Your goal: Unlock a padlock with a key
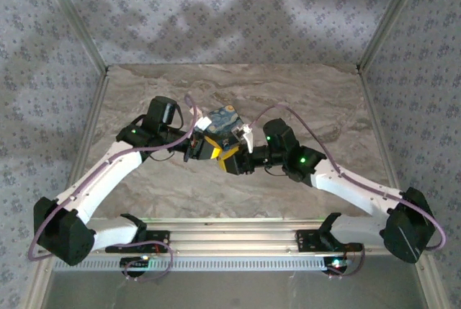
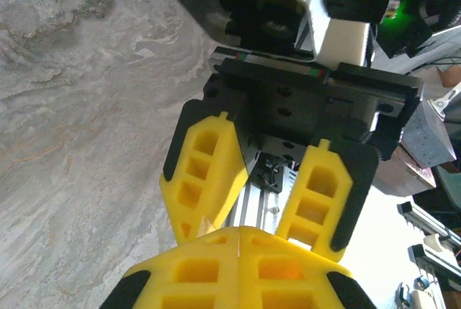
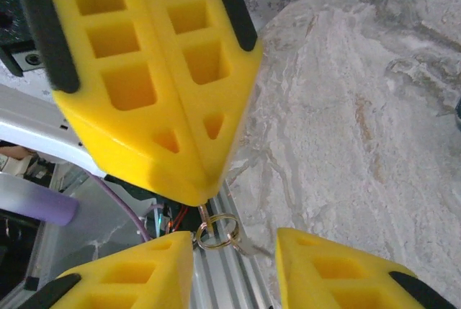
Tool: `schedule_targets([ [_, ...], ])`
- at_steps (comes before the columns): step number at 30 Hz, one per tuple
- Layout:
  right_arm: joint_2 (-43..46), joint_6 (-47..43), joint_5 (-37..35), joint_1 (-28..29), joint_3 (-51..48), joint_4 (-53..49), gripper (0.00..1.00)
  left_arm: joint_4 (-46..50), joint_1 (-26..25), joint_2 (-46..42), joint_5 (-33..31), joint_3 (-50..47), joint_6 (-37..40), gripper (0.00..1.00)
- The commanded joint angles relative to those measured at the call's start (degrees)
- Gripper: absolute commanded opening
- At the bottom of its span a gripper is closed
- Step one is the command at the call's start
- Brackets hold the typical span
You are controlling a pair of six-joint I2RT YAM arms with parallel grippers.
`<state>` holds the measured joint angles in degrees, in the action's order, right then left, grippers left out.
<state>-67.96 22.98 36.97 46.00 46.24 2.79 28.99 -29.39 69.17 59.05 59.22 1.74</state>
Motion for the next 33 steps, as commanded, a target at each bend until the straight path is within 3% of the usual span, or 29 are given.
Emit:
schedule_targets([
  [1,-0.58,0.68,2.48,0.3,1.62,2.1,0.23,1.46,-0.48,-0.08,2.93,2.04,1.65,0.0],
  [3,-0.84,0.99,2.75,0.32,1.44,3.06,0.14,1.97,-0.47,0.09,3.33,2.12,1.93,0.0],
  [9,-1.59,2.74,4.26,0.32,0.06,7.64,0.0,2.48,-0.48,0.44,4.25,2.21,2.22,0.0],
  [15,-1.91,4.51,4.03,0.41,-2.13,13.31,0.0,-0.64,-0.4,0.6,3.53,1.95,-0.7,0.02],
  [17,-1.73,5.65,3.1,0.34,-3.51,16.28,0.0,-2.89,-0.2,0.2,2.19,1.78,-3.37,0.13],
  [19,-1.73,7.26,2.27,0.09,-5.09,19.89,0.0,-5.24,0.23,-0.57,0.78,1.31,-6.65,0.36],
  [22,-1.73,9.49,0.64,-0.2,-7.36,24.5,0.0,-11.41,1.92,-2.02,-1.59,-0.44,-15.17,0.5],
  [24,-1.72,10.63,-0.14,-0.46,-8.49,26.83,0.0,-17.33,3.51,-3.47,-2.55,-3.37,-21.24,0.55],
  [28,-1.78,12.49,-1.19,-1.01,-9.9,30.19,0.0,-31.8,5.04,-6.77,-3.85,-11.96,-31.44,0.54],
  [33,-2.15,14.24,-0.51,-1.5,-10.07,32.06,0.0,-44.24,5.04,-9.06,-2.71,-19.2,-38.48,0.48],
])
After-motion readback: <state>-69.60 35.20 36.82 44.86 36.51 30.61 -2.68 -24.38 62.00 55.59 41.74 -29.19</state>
